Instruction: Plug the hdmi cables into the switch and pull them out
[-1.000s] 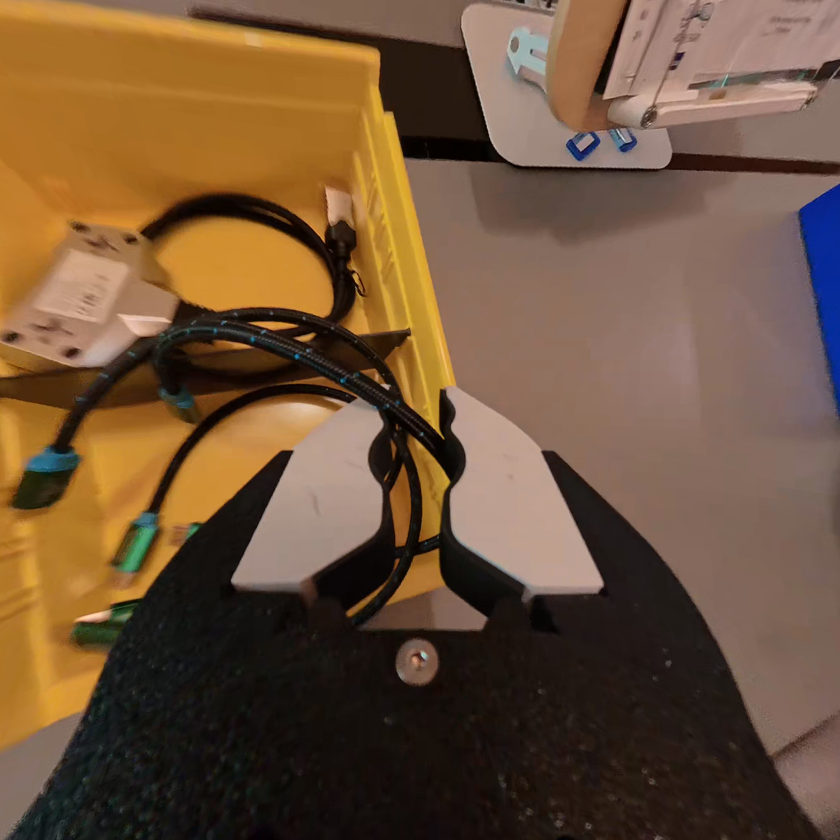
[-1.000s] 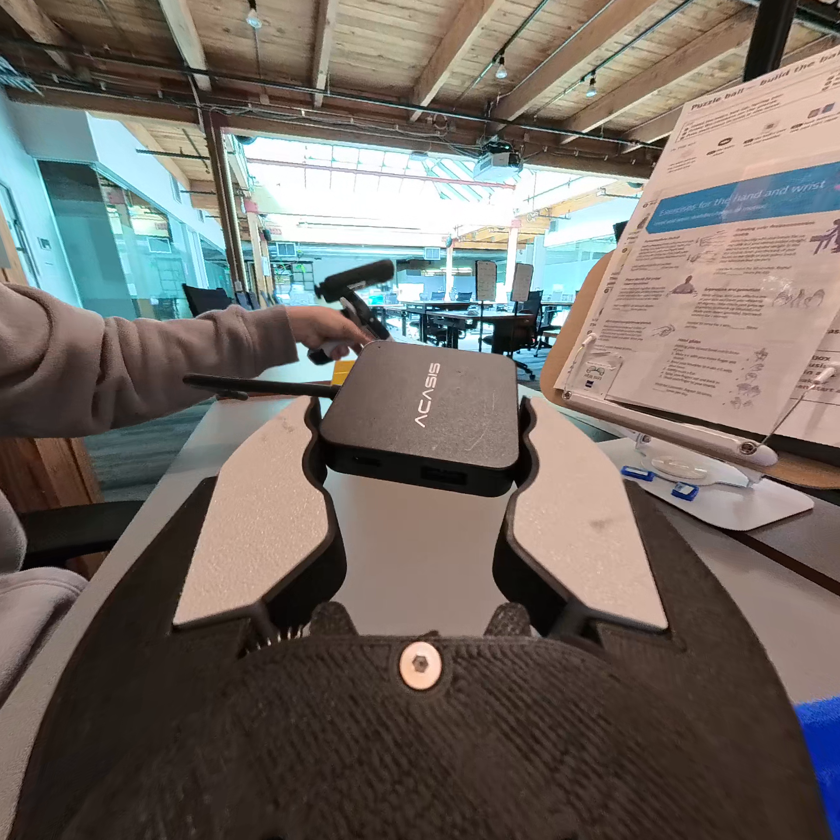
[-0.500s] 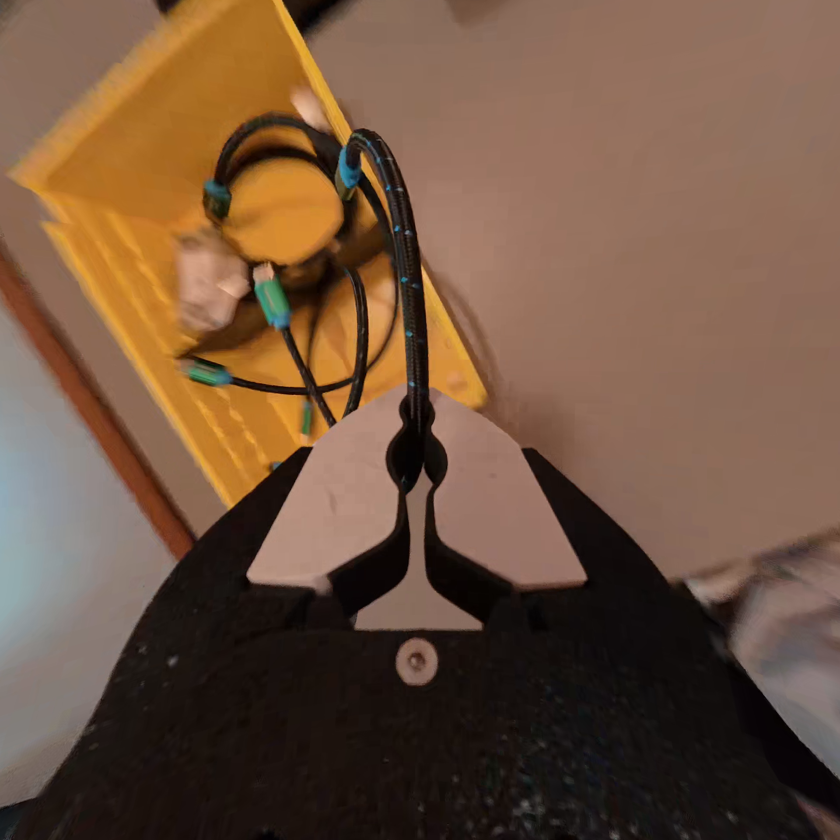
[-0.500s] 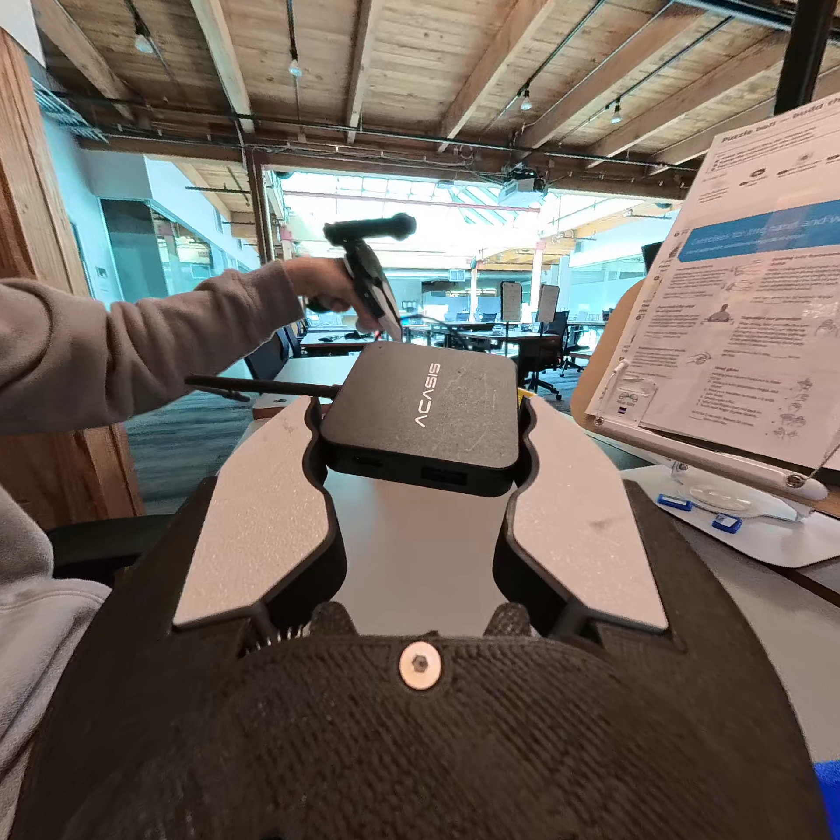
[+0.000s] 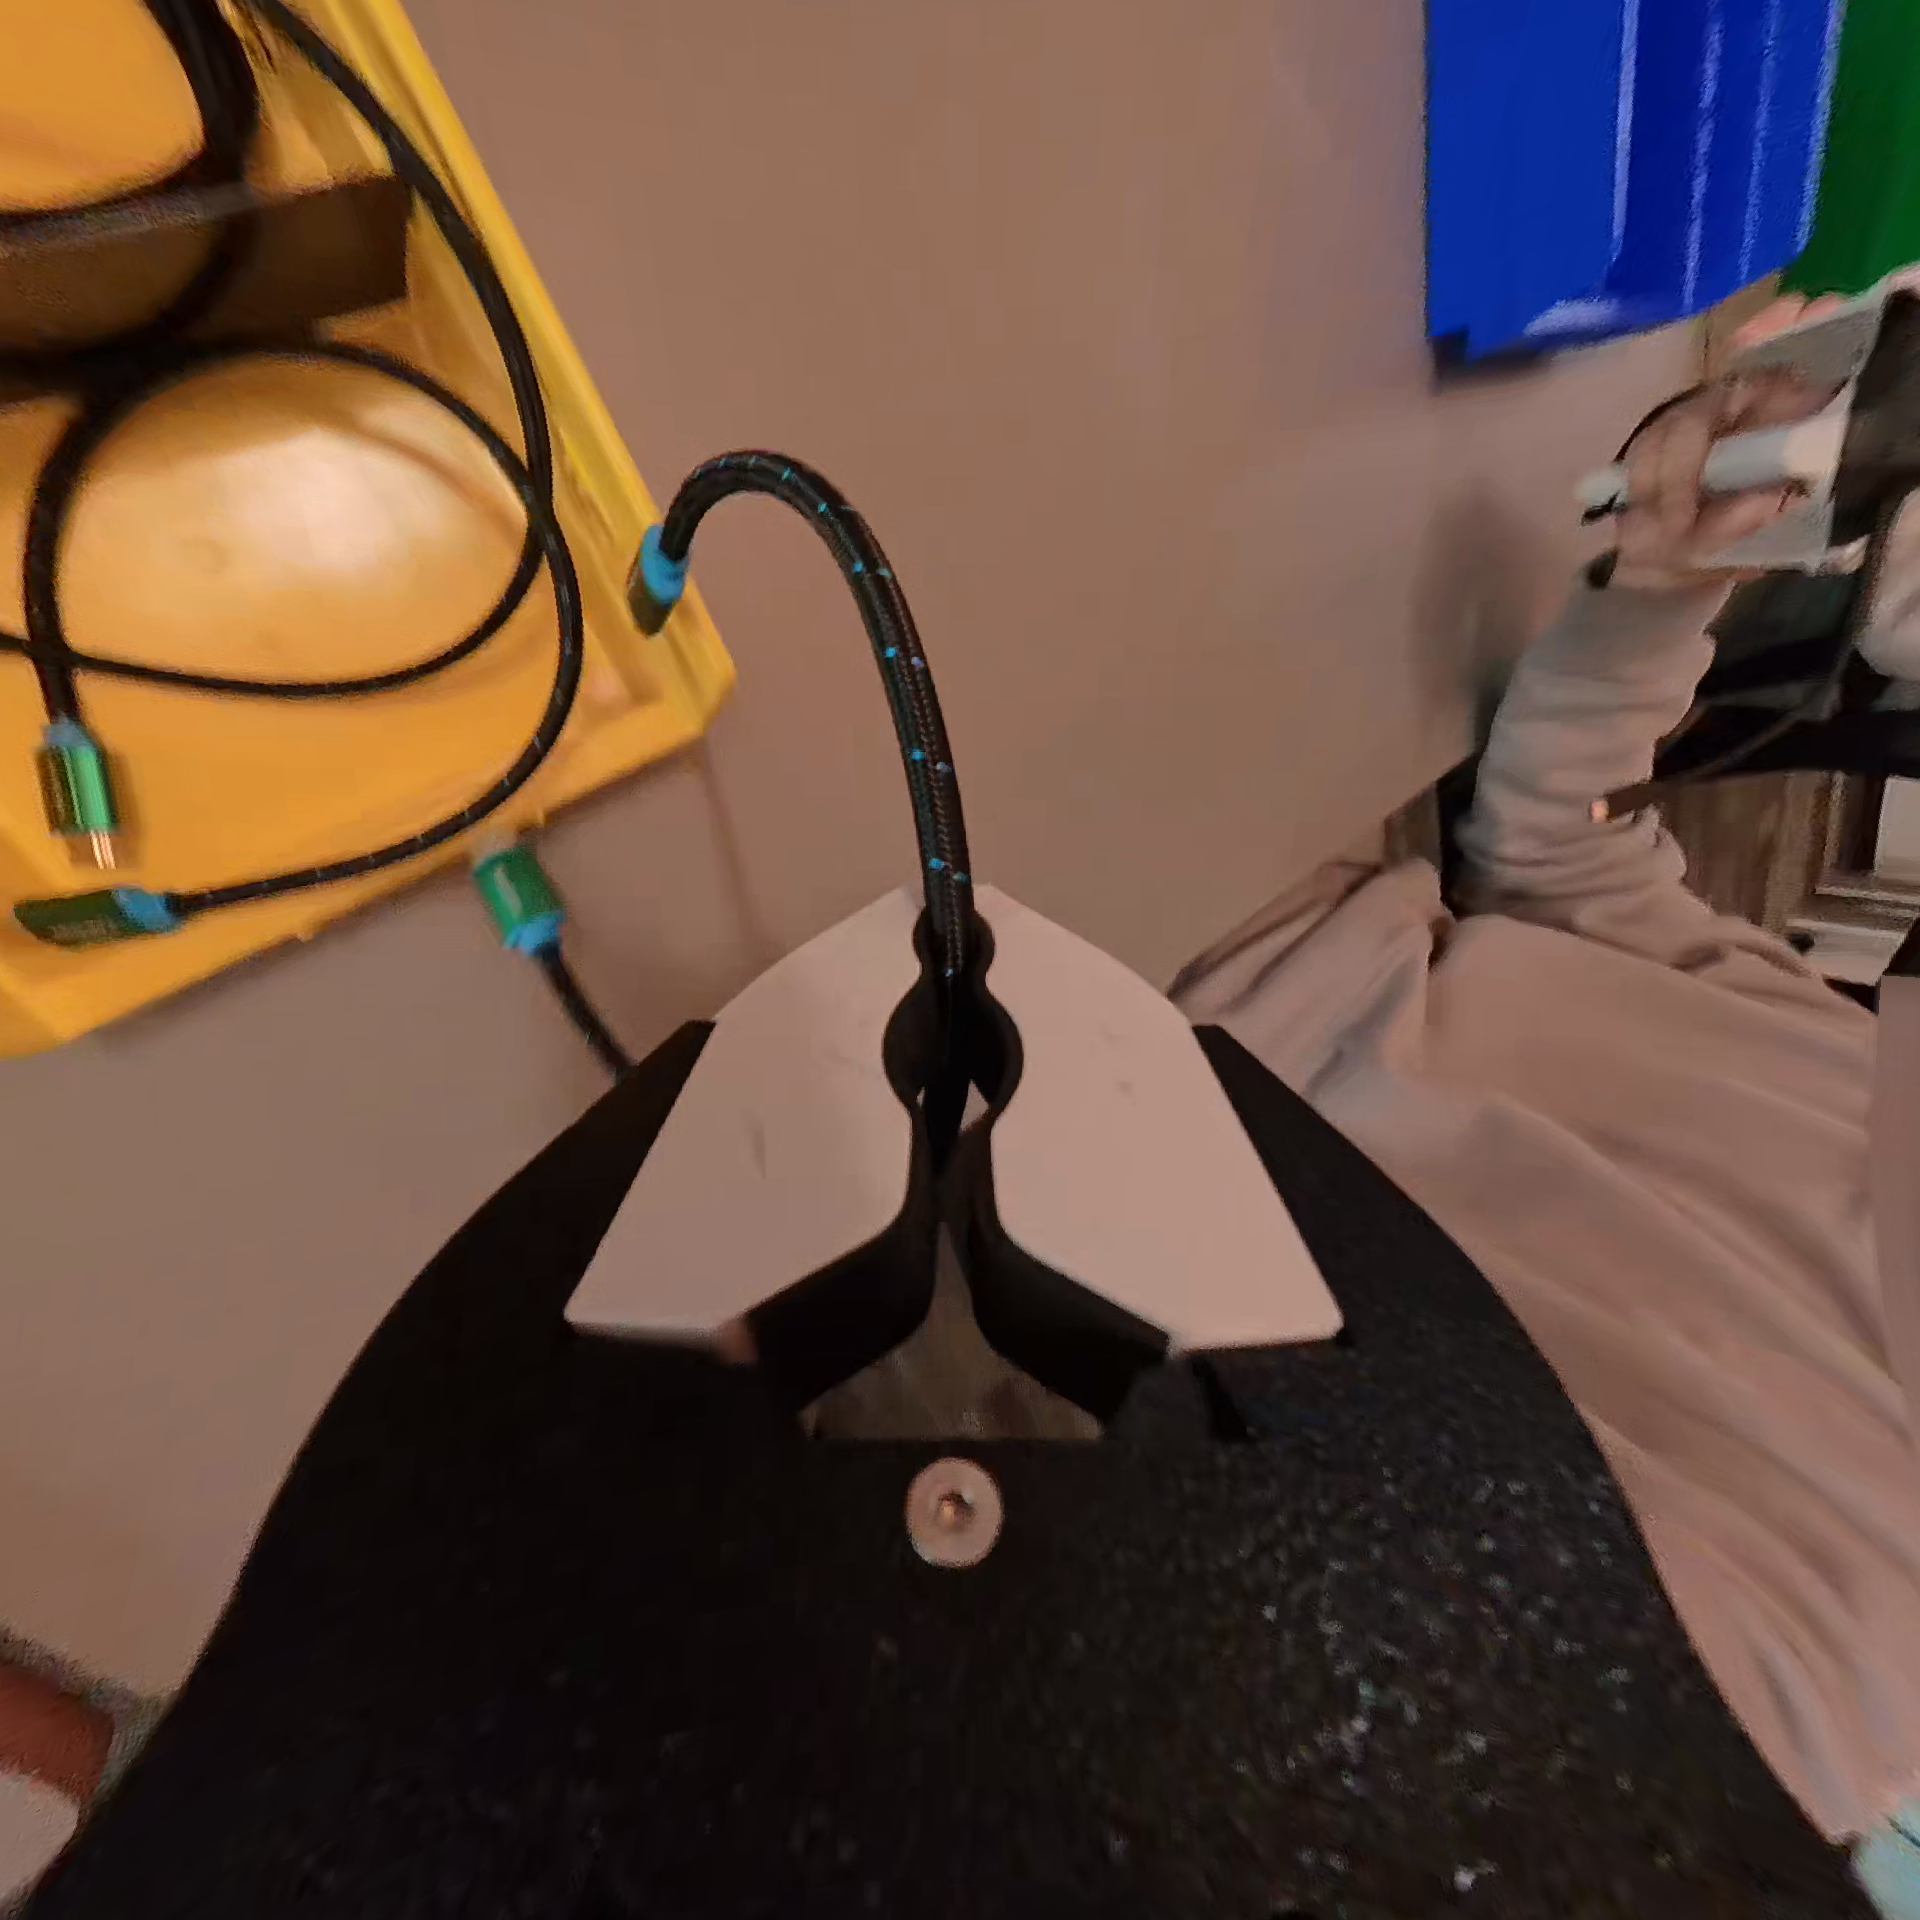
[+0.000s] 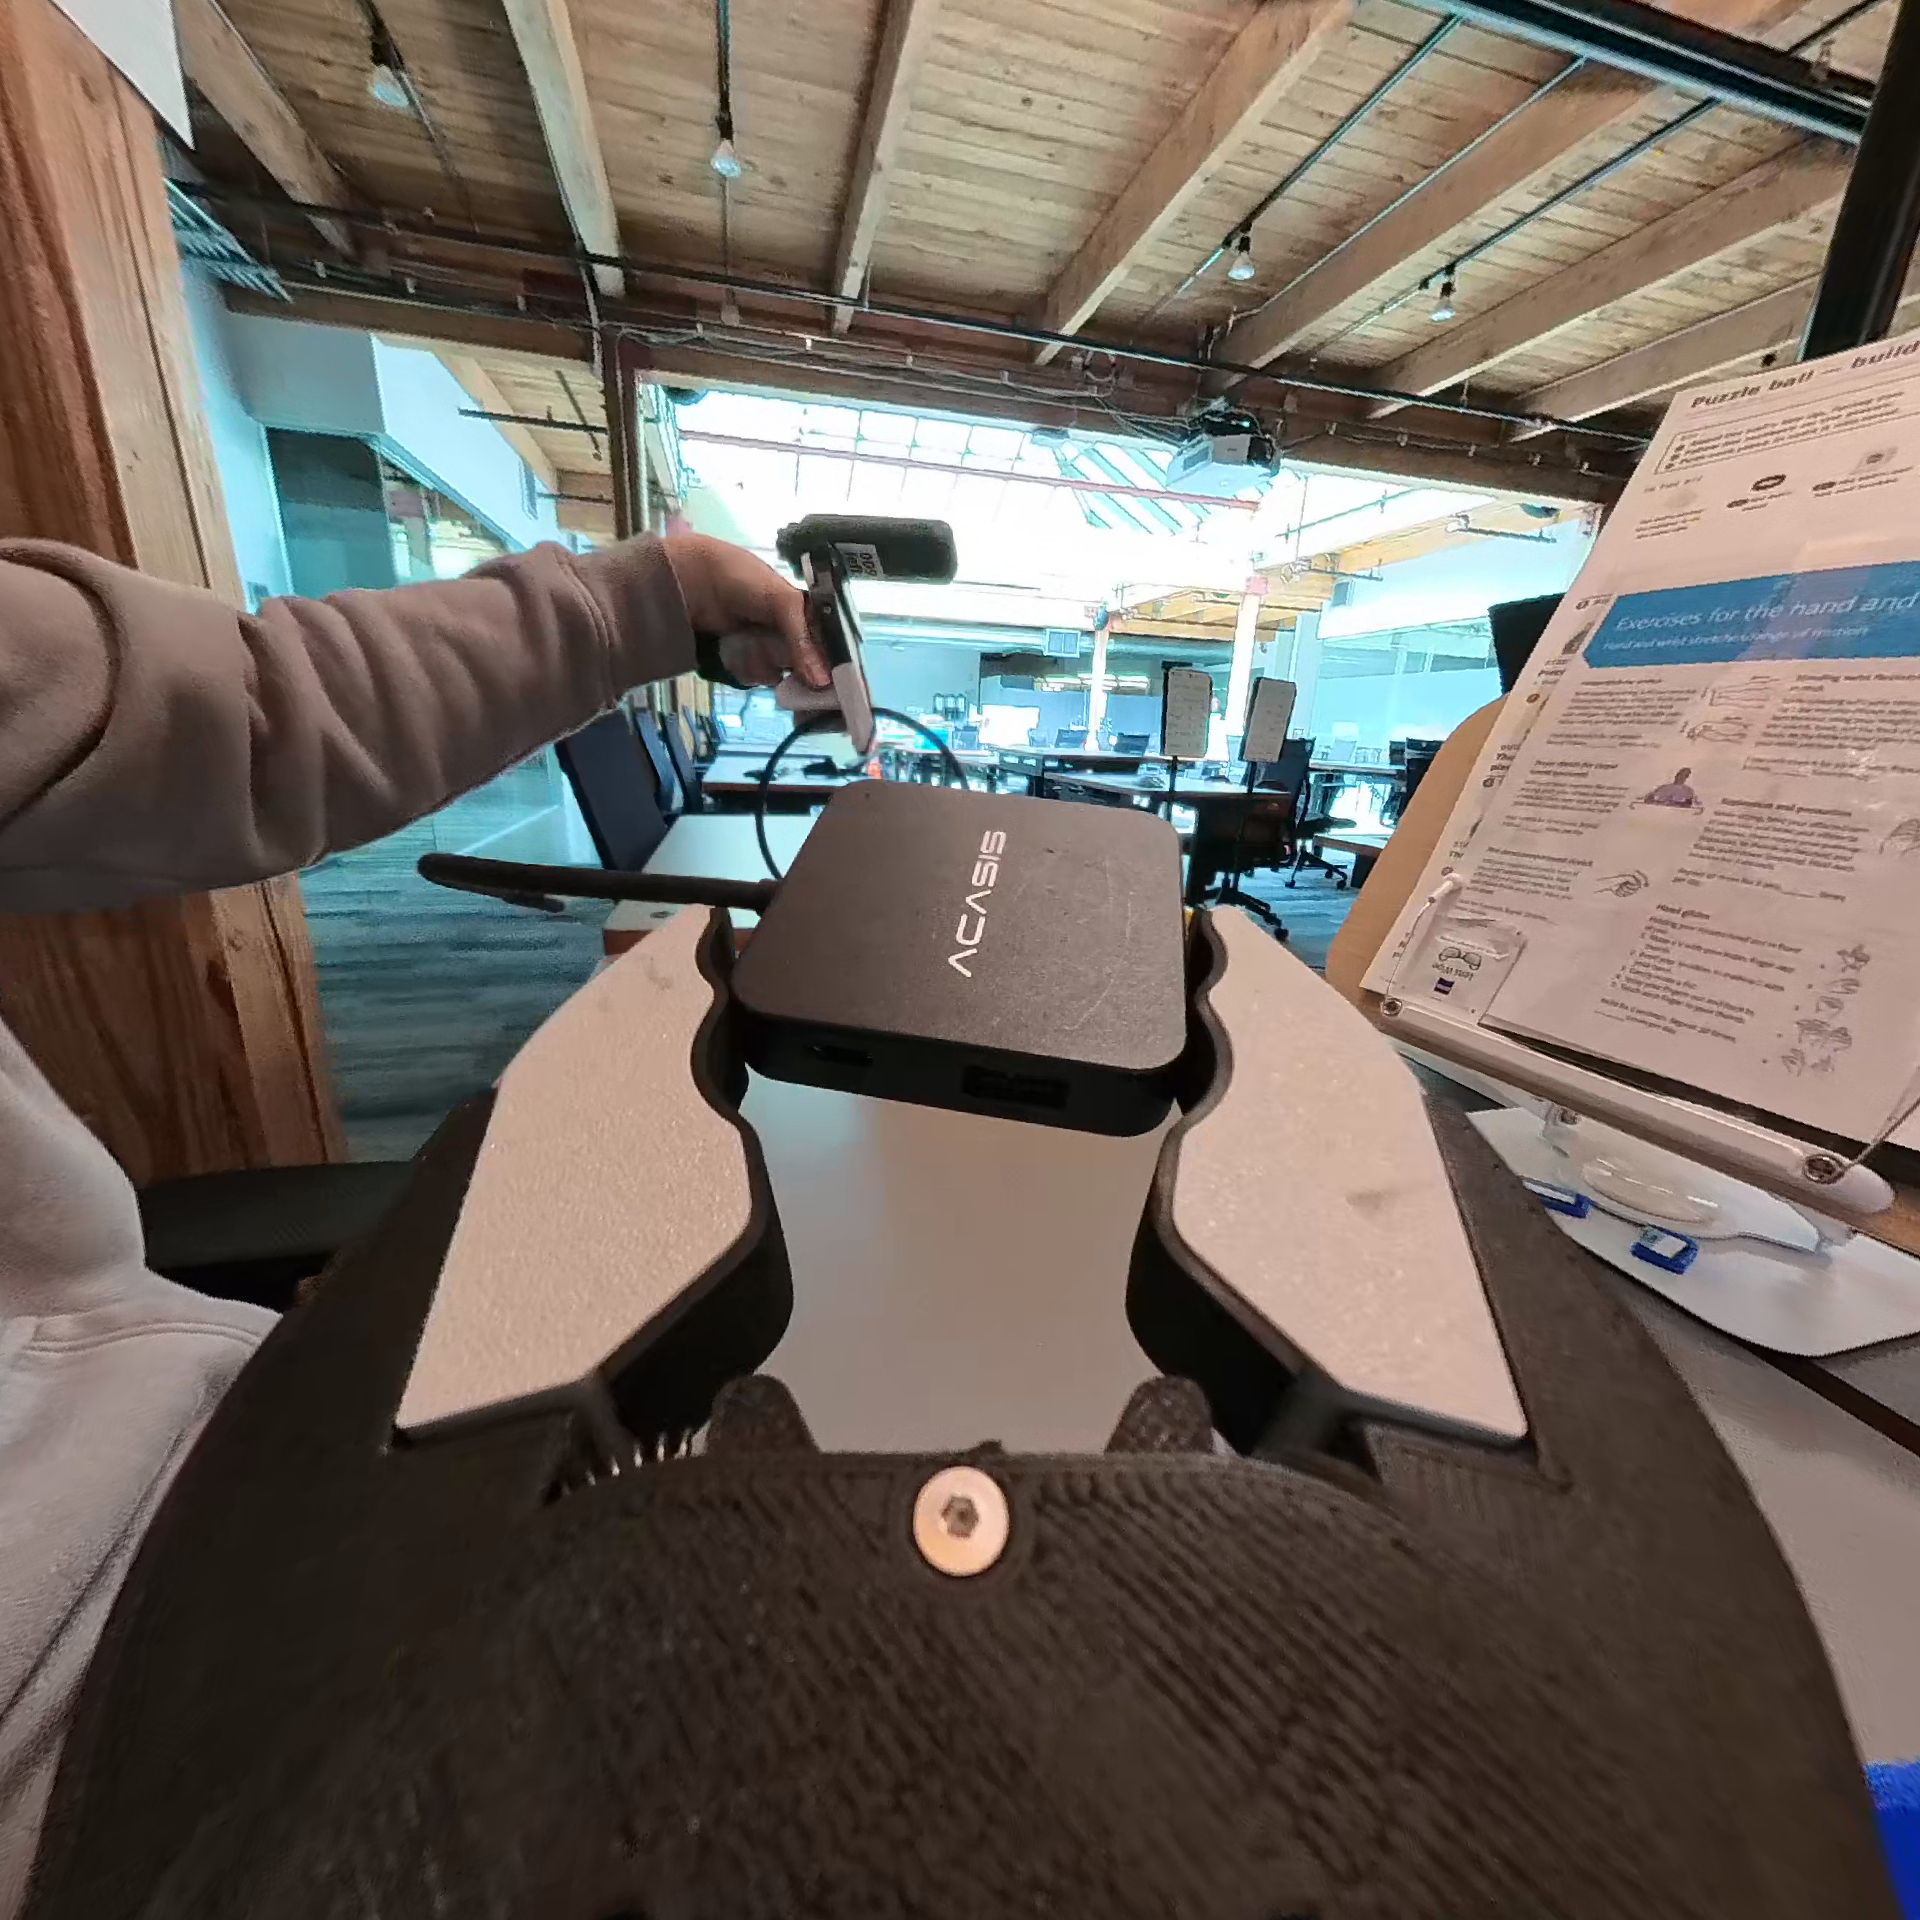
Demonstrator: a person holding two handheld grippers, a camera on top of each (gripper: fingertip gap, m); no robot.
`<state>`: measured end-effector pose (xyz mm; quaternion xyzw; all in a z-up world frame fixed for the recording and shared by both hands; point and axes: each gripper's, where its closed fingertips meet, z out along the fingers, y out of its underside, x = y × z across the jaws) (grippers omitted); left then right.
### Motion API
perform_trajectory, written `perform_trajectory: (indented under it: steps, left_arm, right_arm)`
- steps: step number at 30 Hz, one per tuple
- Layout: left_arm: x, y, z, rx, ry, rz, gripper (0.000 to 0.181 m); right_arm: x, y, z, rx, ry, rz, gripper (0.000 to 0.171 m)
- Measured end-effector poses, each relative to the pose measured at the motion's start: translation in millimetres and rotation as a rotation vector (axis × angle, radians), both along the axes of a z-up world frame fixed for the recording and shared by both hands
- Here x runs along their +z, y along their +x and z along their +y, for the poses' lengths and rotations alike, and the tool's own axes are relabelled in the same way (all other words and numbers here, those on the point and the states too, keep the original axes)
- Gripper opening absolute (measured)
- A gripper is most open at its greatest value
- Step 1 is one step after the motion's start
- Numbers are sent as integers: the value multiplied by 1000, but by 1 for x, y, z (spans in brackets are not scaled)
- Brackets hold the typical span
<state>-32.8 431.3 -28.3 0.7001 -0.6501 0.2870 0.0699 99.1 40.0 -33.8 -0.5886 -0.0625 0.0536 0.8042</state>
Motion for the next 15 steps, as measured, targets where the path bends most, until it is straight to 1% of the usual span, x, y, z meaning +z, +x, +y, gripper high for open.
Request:
perform_trajectory:
  steps: [2, 4, 6, 9, 10, 12, 14, 15]
  left_arm:
    - [-3, -13, -6, -49, 8, 54, 0]
    - [5, -10, -27, -104, -13, -28, 0]
    - [18, -9, -63, -212, -17, -146, 0]
    - [24, -7, -121, -391, 102, -302, 0]
    - [23, -5, -141, -449, 164, -359, 0]
    - [9, 5, -177, -606, 360, -511, 0]
    - [-18, 20, -208, -736, 580, -676, 0]
    - [-37, 24, -223, -794, 640, -729, 0]
  right_arm:
    - [-1, 0, 0, 3, -1, 3, 82]
    - [-2, 1, 0, -5, -10, -9, 82]
    - [-2, 2, -1, -15, -15, -18, 82]
    - [0, 4, -4, -12, 3, -5, 82]
    - [0, 5, -6, -9, 13, 4, 82]
    - [2, 5, -9, 14, 36, 26, 82]
    - [3, 2, -14, 47, 77, 39, 82]
    - [4, 2, -15, 46, 87, 40, 82]
